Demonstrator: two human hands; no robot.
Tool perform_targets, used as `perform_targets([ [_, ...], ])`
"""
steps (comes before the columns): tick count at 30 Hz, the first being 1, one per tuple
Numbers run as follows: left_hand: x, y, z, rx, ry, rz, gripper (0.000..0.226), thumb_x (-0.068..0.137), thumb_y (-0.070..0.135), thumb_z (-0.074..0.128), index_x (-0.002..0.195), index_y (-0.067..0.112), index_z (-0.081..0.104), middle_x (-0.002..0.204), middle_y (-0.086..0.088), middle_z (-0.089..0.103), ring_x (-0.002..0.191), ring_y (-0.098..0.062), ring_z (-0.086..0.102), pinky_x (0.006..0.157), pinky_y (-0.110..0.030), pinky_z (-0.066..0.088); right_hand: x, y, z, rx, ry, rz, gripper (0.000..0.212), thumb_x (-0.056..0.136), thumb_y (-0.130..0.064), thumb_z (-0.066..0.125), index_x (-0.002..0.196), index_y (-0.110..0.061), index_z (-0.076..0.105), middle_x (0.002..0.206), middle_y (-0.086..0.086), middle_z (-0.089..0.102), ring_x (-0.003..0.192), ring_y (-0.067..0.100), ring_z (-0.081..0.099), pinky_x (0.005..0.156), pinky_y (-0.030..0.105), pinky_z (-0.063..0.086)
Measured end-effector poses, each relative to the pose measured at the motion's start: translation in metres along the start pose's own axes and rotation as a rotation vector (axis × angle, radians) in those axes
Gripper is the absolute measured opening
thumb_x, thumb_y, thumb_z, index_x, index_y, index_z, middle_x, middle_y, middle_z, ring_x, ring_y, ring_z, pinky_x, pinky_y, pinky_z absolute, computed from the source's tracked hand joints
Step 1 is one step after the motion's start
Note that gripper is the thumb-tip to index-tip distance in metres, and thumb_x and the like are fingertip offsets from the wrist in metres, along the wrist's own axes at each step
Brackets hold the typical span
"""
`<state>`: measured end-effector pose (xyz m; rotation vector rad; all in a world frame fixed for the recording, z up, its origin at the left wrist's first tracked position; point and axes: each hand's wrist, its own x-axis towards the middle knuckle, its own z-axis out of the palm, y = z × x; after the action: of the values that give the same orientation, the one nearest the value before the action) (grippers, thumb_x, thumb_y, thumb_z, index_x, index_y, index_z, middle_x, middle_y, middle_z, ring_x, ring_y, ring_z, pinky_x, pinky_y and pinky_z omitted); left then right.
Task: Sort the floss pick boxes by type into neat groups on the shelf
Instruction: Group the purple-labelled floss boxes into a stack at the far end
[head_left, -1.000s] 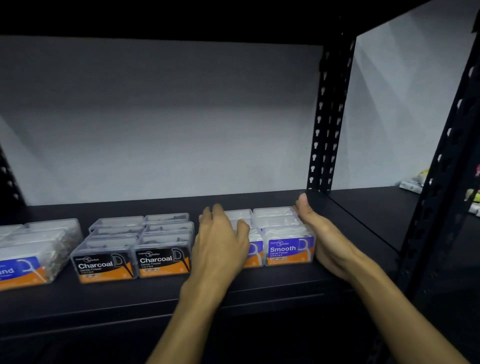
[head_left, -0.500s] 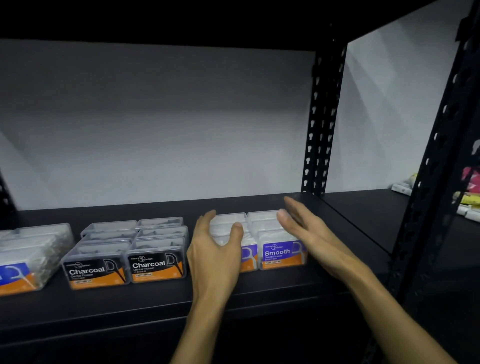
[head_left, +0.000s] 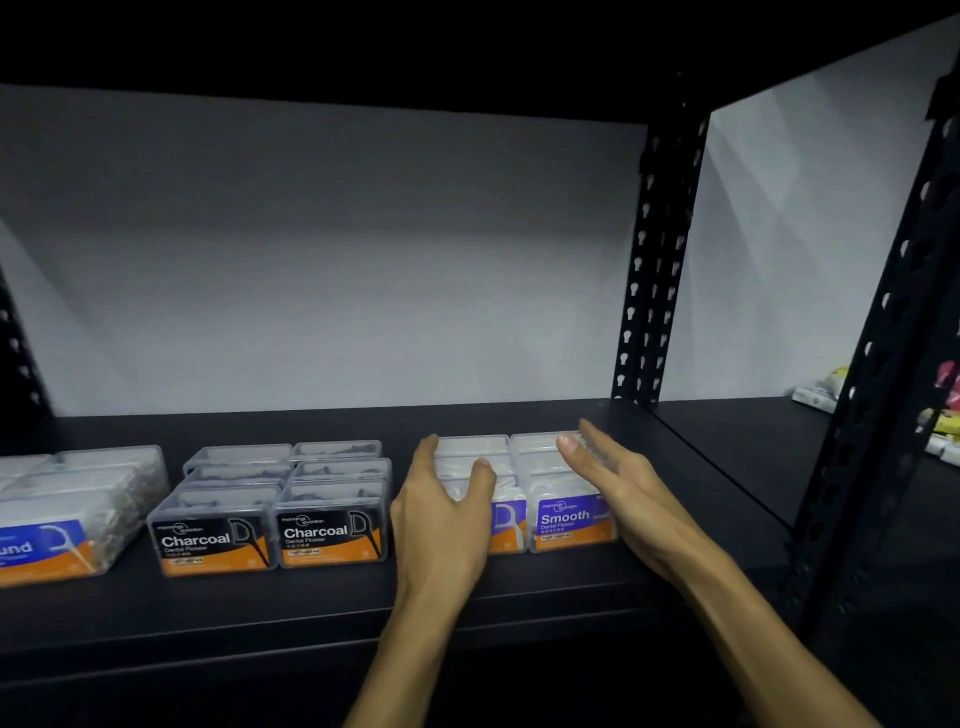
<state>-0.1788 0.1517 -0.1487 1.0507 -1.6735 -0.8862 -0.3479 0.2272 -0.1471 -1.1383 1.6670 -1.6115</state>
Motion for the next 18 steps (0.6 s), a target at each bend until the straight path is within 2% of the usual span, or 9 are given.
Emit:
perform_targets([
  [1, 0.001, -0.001, 0.0, 0.016, -0.015, 0.012, 0.059, 0.095, 0.038, 0.059, 0.148, 0.02, 0.041, 0.137, -0.001, 0.058, 0.098, -0.005, 0.052, 0.072, -0.007, 0.038, 0.0, 0.001, -0.001, 0.0, -0.009, 0.005, 0.099, 0.075, -0.06, 0.066, 0.158, -0.026, 0.025, 0.127, -0.013, 0.056, 0.091, -0.003, 0.072, 0.081, 0.021, 0.056],
  [3, 0.004, -0.003, 0.0, 0.065, -0.029, 0.055, 0.057, 0.096, 0.037, 0.057, 0.147, 0.017, 0.041, 0.141, -0.001, 0.053, 0.106, -0.005, 0.049, 0.068, 0.001, 0.034, 0.0, 0.0, -0.001, -0.018, -0.019, 0.01, 0.099, 0.074, -0.059, 0.067, 0.158, -0.026, 0.026, 0.134, -0.008, 0.056, 0.094, 0.001, 0.073, 0.079, 0.02, 0.057],
  [5, 0.005, -0.006, -0.001, 0.162, -0.034, 0.122, 0.054, 0.098, 0.038, 0.052, 0.145, 0.014, 0.041, 0.14, -0.004, 0.049, 0.111, -0.007, 0.045, 0.075, 0.001, 0.032, 0.0, 0.0, -0.003, -0.076, -0.021, 0.007, 0.101, 0.071, -0.067, 0.069, 0.157, -0.028, 0.029, 0.147, -0.006, 0.049, 0.102, 0.005, 0.071, 0.085, 0.023, 0.058],
  [7, 0.005, -0.006, -0.002, 0.292, -0.045, 0.185, 0.051, 0.099, 0.04, 0.047, 0.143, 0.013, 0.042, 0.136, -0.007, 0.046, 0.117, -0.015, 0.045, 0.088, -0.013, 0.032, 0.0, -0.001, -0.007, -0.177, -0.021, -0.008, 0.107, 0.066, -0.079, 0.067, 0.155, -0.032, 0.031, 0.155, -0.007, 0.038, 0.115, 0.01, 0.065, 0.096, 0.031, 0.056],
  [10, 0.004, 0.0, -0.006, 0.415, -0.03, 0.282, 0.047, 0.101, 0.038, 0.044, 0.138, 0.01, 0.044, 0.138, -0.01, 0.04, 0.124, -0.021, 0.041, 0.092, -0.024, 0.034, -0.002, -0.003, -0.013, -0.282, -0.037, -0.058, 0.103, 0.065, -0.083, 0.061, 0.153, -0.037, 0.031, 0.155, -0.014, 0.029, 0.129, 0.007, 0.051, 0.109, 0.035, 0.046],
  [11, 0.004, 0.004, -0.007, 0.436, -0.022, 0.321, 0.048, 0.101, 0.038, 0.044, 0.139, 0.009, 0.043, 0.142, -0.011, 0.038, 0.128, -0.023, 0.039, 0.096, -0.026, 0.037, -0.003, -0.004, -0.015, -0.304, -0.045, -0.071, 0.101, 0.066, -0.083, 0.06, 0.152, -0.039, 0.031, 0.155, -0.017, 0.027, 0.131, 0.006, 0.047, 0.111, 0.033, 0.043],
  [13, 0.005, 0.015, -0.011, 0.453, -0.042, 0.373, 0.052, 0.101, 0.044, 0.041, 0.142, 0.012, 0.041, 0.152, -0.009, 0.03, 0.138, -0.022, 0.031, 0.104, -0.031, 0.038, -0.006, -0.008, -0.019, -0.358, -0.06, -0.092, 0.099, 0.066, -0.082, 0.059, 0.152, -0.042, 0.029, 0.153, -0.023, 0.024, 0.131, 0.002, 0.041, 0.105, 0.026, 0.041],
  [15, 0.012, 0.024, -0.017, 0.486, -0.13, 0.427, 0.057, 0.099, 0.053, 0.041, 0.145, 0.019, 0.041, 0.158, -0.005, 0.024, 0.146, -0.019, 0.023, 0.11, -0.035, 0.035, -0.007, -0.012, -0.026, -0.431, -0.078, -0.125, 0.103, 0.064, -0.082, 0.063, 0.153, -0.043, 0.027, 0.152, -0.025, 0.022, 0.13, -0.001, 0.036, 0.099, 0.021, 0.039],
  [18, 0.029, 0.032, -0.029, 0.601, -0.374, 0.502, 0.064, 0.094, 0.064, 0.042, 0.147, 0.028, 0.039, 0.162, 0.0, 0.021, 0.15, -0.018, 0.016, 0.116, -0.039, 0.028, -0.005, -0.014, -0.035, -0.568, -0.118, -0.17, 0.115, 0.052, -0.086, 0.069, 0.151, -0.047, 0.026, 0.159, -0.025, 0.015, 0.139, 0.0, 0.026, 0.113, 0.031, 0.035],
])
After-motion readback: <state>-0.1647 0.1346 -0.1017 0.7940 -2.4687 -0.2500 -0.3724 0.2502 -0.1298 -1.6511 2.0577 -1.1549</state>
